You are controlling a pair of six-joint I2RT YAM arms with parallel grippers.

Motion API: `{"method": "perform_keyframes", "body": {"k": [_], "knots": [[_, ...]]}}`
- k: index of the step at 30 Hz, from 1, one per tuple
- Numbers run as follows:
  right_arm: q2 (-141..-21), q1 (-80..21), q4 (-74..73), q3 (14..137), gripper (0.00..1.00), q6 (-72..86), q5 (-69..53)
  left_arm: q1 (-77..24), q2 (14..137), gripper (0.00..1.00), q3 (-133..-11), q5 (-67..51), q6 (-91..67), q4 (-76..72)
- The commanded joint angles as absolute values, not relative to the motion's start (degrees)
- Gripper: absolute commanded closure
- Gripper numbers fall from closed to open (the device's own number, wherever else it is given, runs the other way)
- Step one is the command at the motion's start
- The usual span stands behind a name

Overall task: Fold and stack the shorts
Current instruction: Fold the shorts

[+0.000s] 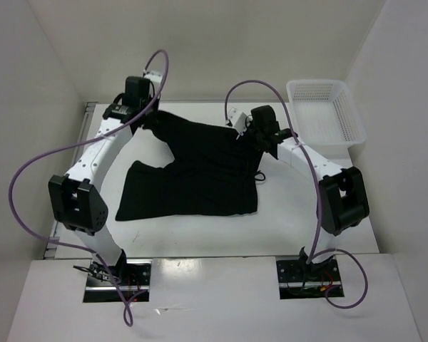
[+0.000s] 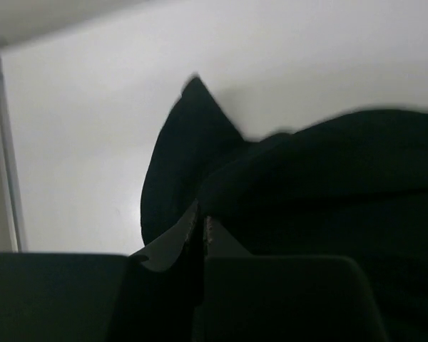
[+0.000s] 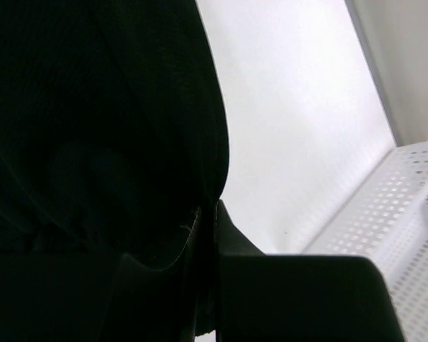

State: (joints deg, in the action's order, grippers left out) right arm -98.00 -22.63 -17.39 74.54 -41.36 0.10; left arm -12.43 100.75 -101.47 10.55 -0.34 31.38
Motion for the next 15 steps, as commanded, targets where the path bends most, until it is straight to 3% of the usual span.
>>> {"method": "perform_keyframes", "body": {"k": [1, 6, 9, 10, 15], "knots": [[-94.57, -23.63, -23.1, 71.82, 1.0, -45.34, 0.36, -12.39, 97.14, 0.94, -86.08, 15.64, 0.0, 29.27], [-91.59, -29.69, -24.43, 63.74, 1.0, -48.34, -0.17, -13.45, 91.95, 0.89, -71.03, 14.08, 0.0, 31.01], [-90.18, -30.23, -25.05, 61.27, 1.0, -47.82, -1.23, -13.97, 89.14, 0.6, -66.28, 8.55, 0.0, 36.29], [-90.18, -30.23, -25.05, 60.65, 1.0, -47.81, -1.23, -13.97, 88.43, 0.47, -65.49, 7.48, 0.0, 38.47], [-89.65, -30.23, -25.05, 58.89, 1.0, -49.13, -0.09, -12.05, 85.87, 0.38, -67.14, 5.19, 0.0, 39.9]]}}
